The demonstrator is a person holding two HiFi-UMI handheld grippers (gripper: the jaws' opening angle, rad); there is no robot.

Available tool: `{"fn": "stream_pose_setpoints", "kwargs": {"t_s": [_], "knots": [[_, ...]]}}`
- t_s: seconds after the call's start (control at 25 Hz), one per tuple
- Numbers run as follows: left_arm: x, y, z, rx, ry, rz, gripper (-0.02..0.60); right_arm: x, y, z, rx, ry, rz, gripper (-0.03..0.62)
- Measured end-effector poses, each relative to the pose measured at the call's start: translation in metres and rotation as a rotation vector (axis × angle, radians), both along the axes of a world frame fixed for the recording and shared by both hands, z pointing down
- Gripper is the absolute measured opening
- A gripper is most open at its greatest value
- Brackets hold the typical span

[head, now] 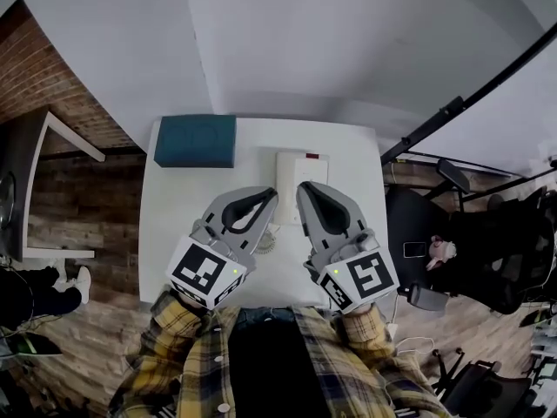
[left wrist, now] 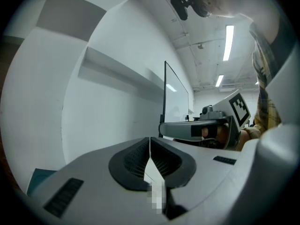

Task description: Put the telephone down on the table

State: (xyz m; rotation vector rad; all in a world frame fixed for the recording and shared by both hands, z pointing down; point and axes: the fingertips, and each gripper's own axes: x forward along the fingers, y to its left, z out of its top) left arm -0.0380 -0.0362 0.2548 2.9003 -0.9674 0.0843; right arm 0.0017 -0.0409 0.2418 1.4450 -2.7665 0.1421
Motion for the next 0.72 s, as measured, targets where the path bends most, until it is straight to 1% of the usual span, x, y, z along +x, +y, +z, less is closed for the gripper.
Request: {"fn": "stream_pose_setpoints", "kwargs": {"t_s": [0.12, 0.24, 0.44, 0.72], "knots": [[0.002, 0.008, -0.004, 0.006, 0.003, 0.008, 0.020, 0.003, 0.009, -0.002, 0.001, 0.008, 0.005, 0.027], [0.003, 0.016, -0.012, 0.035, -0.004, -0.004, 0.018, 0.008, 0.019, -0.006, 0.005, 0.007, 0.012, 0.026], [0.002, 0.028, -0.026, 0.052, 0.029, -0.018, 0.017, 0.012, 0.031, -0.013, 0.028, 0.021, 0.016, 0.026], [0.002, 0.045, -0.035, 0.034, 0.038, -0.028, 0.017, 0.009, 0.044, -0.022, 0.053, 0.022, 0.005, 0.025]]}}
